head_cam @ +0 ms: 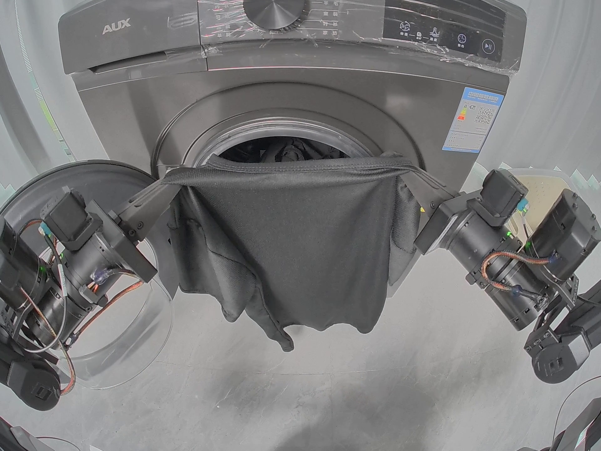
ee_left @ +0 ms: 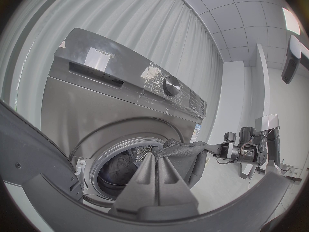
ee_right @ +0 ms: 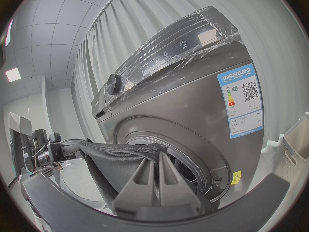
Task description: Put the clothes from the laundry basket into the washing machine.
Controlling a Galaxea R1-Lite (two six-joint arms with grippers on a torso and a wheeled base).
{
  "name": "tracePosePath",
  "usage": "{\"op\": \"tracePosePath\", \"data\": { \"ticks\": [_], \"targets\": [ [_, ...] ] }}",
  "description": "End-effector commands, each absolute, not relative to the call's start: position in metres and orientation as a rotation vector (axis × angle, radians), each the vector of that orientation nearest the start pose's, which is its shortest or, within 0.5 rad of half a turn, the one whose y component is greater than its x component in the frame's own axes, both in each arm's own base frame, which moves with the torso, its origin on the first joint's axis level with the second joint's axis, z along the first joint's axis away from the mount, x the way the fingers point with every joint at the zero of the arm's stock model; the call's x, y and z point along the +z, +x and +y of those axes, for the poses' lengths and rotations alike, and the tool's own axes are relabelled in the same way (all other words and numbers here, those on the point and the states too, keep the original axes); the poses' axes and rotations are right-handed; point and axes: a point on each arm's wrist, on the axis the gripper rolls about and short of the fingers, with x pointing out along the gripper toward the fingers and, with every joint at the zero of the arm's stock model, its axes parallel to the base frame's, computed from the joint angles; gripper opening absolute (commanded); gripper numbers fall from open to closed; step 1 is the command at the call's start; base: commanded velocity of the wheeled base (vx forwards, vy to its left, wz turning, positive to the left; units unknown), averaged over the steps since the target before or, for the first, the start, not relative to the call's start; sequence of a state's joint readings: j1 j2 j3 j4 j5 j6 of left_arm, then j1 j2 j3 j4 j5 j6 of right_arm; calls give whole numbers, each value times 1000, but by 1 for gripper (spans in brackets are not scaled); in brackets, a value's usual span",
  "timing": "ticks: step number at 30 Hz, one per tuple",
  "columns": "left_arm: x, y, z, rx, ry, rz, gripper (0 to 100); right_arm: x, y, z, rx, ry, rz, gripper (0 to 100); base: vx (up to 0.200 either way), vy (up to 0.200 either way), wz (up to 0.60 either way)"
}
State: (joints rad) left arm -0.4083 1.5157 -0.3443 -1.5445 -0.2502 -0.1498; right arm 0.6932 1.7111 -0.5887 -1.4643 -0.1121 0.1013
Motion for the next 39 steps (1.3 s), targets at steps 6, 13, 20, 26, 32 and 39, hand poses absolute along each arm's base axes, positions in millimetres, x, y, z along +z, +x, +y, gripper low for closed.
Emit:
{"op": "tracePosePath", "data": {
  "ticks": [6,13,20,26,32,39],
  "targets": [
    [197,206,-122,-766,-179,-292,0,175,218,188,627,196,-180,0,0,0,0],
    [196,230,-143,-789,-182,-298,0,129,224,225,688,145,-39,0,0,0,0],
    [190,237,-157,-817,-187,-281,0,102,214,249,761,131,49,100,0,0,0],
    [202,239,-157,-800,-203,-330,0,62,207,256,784,66,179,100,0,0,0],
    [213,232,-154,-802,-209,-369,0,34,225,274,773,48,203,100,0,0,0],
    [227,217,-154,-832,-227,-417,0,19,262,293,730,76,148,100,0,0,0]
  ]
}}
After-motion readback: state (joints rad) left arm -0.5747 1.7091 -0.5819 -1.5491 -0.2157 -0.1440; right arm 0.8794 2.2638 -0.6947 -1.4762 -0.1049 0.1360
